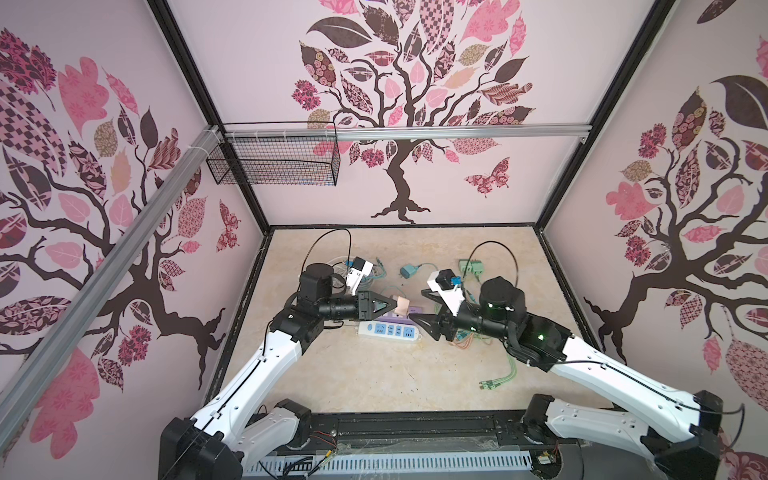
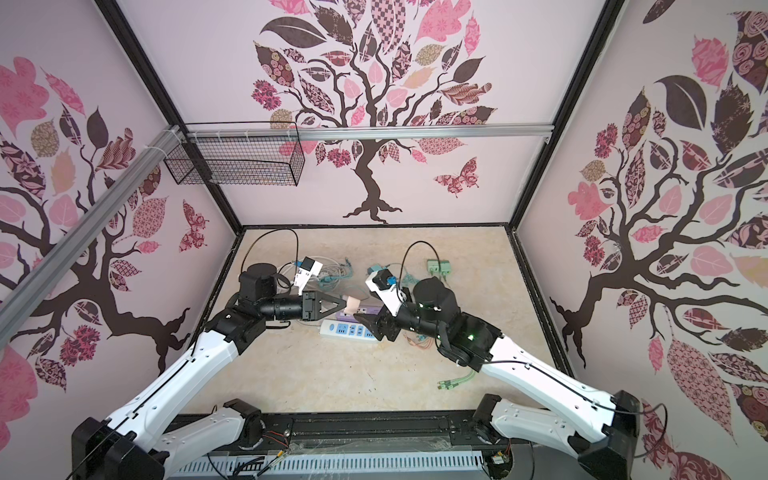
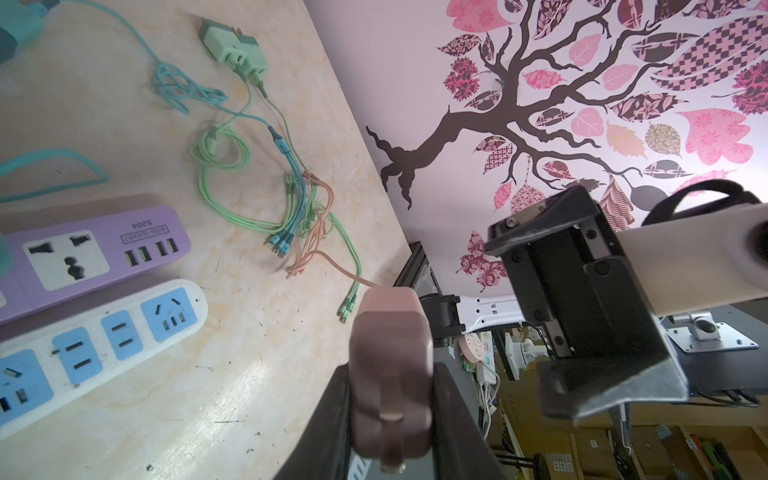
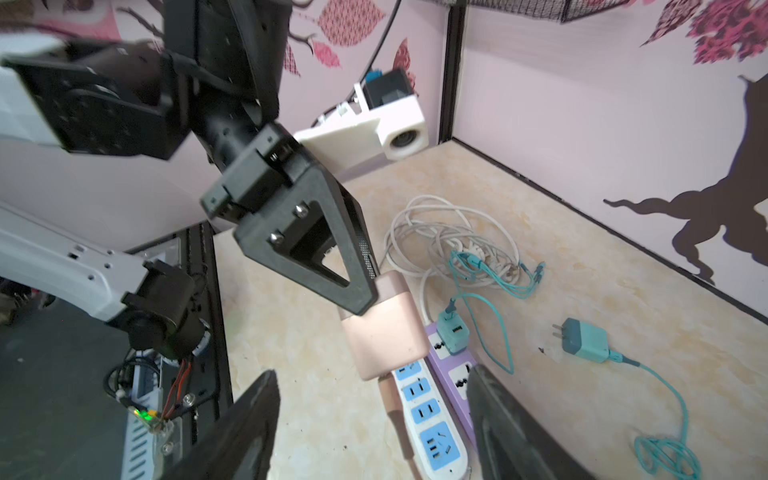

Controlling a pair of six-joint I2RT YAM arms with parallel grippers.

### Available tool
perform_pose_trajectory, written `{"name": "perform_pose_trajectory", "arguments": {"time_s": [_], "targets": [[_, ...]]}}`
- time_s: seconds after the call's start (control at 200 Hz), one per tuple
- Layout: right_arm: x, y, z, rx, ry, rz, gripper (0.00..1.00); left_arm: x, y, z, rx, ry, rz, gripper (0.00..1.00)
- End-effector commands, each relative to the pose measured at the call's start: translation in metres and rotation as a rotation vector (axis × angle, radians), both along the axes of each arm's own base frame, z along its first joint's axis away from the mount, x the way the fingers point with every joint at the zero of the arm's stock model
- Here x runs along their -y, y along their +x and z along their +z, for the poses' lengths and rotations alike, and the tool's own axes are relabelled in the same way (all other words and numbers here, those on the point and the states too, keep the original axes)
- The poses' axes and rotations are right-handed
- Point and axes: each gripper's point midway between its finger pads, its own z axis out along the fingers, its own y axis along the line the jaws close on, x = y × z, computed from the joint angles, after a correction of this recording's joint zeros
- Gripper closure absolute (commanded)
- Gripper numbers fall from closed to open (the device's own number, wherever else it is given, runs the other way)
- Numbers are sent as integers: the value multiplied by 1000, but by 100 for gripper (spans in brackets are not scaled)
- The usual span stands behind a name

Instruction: Insert the plug

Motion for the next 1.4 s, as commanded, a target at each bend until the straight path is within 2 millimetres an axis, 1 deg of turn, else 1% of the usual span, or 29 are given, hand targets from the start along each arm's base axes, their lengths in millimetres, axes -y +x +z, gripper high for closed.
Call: {"name": "perform_pose_trajectory", "arguments": {"time_s": [0.0,0.025,0.08,0.11,0.155,0.215,0.31,0.395,0.47,0.525,0.62,0.67,0.765,0.865,1.06,1.195,1.3,1.396], "targets": [[6,-8,18,-148,210,-23,27,0,15,20,120,-46,56,100],[6,-11,18,-172,251,-6,27,0,18,23,132,-62,70,100],[4,-19,13,-219,323,36,27,-1,23,31,162,-103,104,100],[5,-21,11,-236,352,45,27,-2,25,36,176,-132,125,100],[6,-23,10,-248,394,52,27,-3,28,51,229,-196,154,100],[8,-23,11,-259,453,57,27,-4,29,61,271,-255,193,100],[9,-24,16,-277,529,84,26,2,21,76,351,-286,212,100],[8,-21,18,-289,578,93,23,13,11,84,405,-293,194,100],[9,-16,22,-302,638,108,23,21,3,89,421,-317,168,100],[13,-12,26,-321,702,133,23,24,-2,92,421,-346,153,100],[26,-8,32,-340,811,171,24,22,-6,99,418,-412,155,100],[29,-9,34,-334,832,186,24,21,-7,99,416,-427,154,100],[24,-14,37,-320,813,229,23,23,-11,96,410,-427,133,100],[25,-17,40,-307,829,249,22,23,-13,94,408,-442,127,100],[24,-8,44,-311,847,220,23,24,-18,96,420,-463,100,100],[15,-1,46,-340,842,231,24,26,-23,99,430,-473,78,100],[12,0,49,-346,859,252,25,27,-25,97,429,-473,71,100],[10,-1,53,-334,864,275,29,27,-25,93,424,-465,73,100]]}}
